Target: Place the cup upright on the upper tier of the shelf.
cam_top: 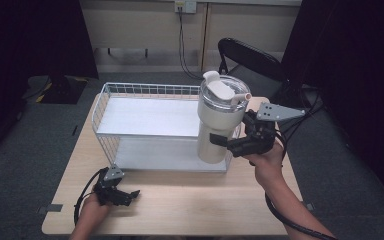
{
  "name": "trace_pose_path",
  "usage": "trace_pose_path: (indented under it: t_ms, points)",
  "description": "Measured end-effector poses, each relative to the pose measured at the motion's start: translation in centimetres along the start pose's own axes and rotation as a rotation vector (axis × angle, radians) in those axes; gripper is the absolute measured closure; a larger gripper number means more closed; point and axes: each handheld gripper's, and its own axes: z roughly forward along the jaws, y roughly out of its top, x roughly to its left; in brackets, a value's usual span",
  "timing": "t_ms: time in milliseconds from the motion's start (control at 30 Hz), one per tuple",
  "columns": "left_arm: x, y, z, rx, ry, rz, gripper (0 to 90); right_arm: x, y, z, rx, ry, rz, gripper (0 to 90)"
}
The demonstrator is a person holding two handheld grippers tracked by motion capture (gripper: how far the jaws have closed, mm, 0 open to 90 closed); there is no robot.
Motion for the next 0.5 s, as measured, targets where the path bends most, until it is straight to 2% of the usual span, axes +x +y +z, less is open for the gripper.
trace_pose_path:
  t_ms: [500]
  points:
    - [0.0,0.0,0.0,0.000,-0.001,0.000,0.0,-0.4,1.9,1.7,-0.009,-0.004,-0.012,9.8]
